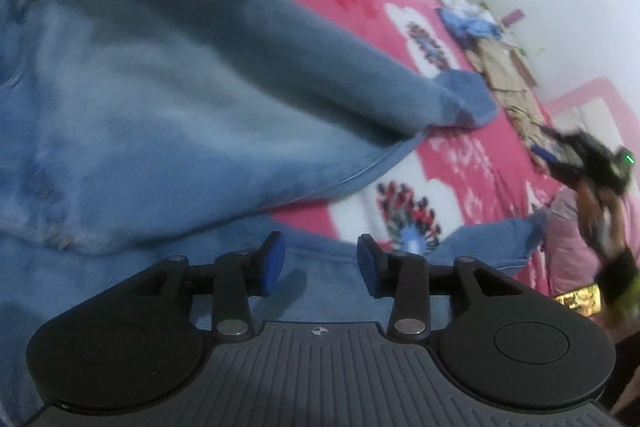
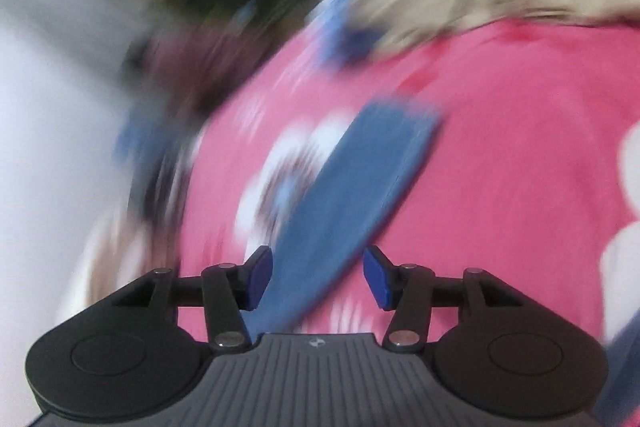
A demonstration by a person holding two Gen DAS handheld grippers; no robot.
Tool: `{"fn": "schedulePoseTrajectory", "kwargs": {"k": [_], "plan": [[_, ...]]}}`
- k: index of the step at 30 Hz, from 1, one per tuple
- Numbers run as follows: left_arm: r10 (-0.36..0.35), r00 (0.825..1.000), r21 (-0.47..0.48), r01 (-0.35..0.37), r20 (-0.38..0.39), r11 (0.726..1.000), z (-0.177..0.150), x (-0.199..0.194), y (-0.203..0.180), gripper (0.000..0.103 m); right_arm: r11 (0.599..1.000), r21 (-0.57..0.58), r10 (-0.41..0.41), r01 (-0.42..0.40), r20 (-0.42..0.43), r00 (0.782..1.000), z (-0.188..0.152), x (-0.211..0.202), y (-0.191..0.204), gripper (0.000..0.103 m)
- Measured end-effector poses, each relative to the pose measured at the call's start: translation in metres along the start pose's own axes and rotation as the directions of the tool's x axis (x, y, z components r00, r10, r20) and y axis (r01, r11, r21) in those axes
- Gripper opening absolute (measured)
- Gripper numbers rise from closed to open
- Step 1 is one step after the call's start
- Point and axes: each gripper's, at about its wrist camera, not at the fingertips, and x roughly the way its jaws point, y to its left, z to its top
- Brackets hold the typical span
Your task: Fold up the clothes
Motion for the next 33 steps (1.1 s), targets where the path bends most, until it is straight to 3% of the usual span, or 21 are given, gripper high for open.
{"fn": "schedulePoseTrajectory", "kwargs": {"k": [2,3,6,9,11,12,14,16,18,22,25,27,30,33], "plan": [[0.018,1.000,-0.027,-0.019,-0.003,0.999,-0.009,-0.017,0.008,0.041,0.975,-0.213,0.041,-0.070,-0.137,0.990,-0.020,0.016,0.044,0.056],[0.030,1.000,-0.038,-0.030,-0.003,0.999,-0.013,-0.028,0.012,0.042,0.940,-0.318,0.057,-0.125,-0.216,0.975,-0.031,0.028,0.069,0.056],[0.085,0.996,-0.085,-0.085,-0.004,0.993,-0.032,-0.062,0.024,0.047,0.743,-0.564,0.090,-0.360,-0.450,0.889,-0.082,0.067,0.145,0.056],[0.161,0.987,-0.183,-0.158,0.001,0.970,-0.065,-0.096,0.042,0.050,0.541,-0.610,0.136,-0.578,-0.615,0.777,-0.127,0.101,0.204,0.056],[0.217,0.976,-0.266,-0.205,0.013,0.942,-0.090,-0.118,0.053,0.051,0.439,-0.594,0.149,-0.675,-0.692,0.706,-0.152,0.122,0.236,0.056],[0.245,0.969,-0.305,-0.225,0.030,0.925,-0.103,-0.128,0.060,0.052,0.399,-0.584,0.146,-0.707,-0.721,0.678,-0.164,0.133,0.250,0.056],[0.310,0.949,-0.380,-0.265,0.060,0.886,-0.126,-0.148,0.072,0.052,0.319,-0.591,0.118,-0.741,-0.751,0.649,-0.187,0.146,0.274,0.056],[0.394,0.915,-0.431,-0.322,0.087,0.843,-0.138,-0.159,0.082,0.052,0.237,-0.615,0.102,-0.752,-0.754,0.649,-0.204,0.148,0.291,0.056],[0.429,0.894,-0.449,-0.332,0.132,0.830,-0.136,-0.166,0.093,0.052,0.198,-0.637,0.084,-0.745,-0.746,0.660,-0.219,0.148,0.300,0.056],[0.431,0.876,-0.338,-0.347,0.217,0.875,-0.107,-0.161,0.106,0.052,0.220,-0.674,0.058,-0.705,-0.712,0.699,-0.231,0.144,0.303,0.056],[0.434,0.874,-0.230,-0.386,0.220,0.893,-0.090,-0.144,0.109,0.052,0.189,-0.727,0.053,-0.660,-0.664,0.746,-0.230,0.136,0.314,0.056],[0.392,0.891,-0.213,-0.347,0.228,0.913,-0.086,-0.137,0.110,0.052,0.169,-0.756,0.063,-0.633,-0.632,0.772,-0.225,0.132,0.329,0.055],[0.316,0.914,-0.251,-0.253,0.255,0.934,-0.091,-0.133,0.110,0.052,0.183,-0.764,0.095,-0.619,-0.613,0.785,-0.223,0.140,0.356,0.055],[0.317,0.908,-0.309,-0.229,0.274,0.923,-0.096,-0.124,0.114,0.051,0.193,-0.757,0.104,-0.624,-0.617,0.780,-0.231,0.164,0.390,0.054]]}}
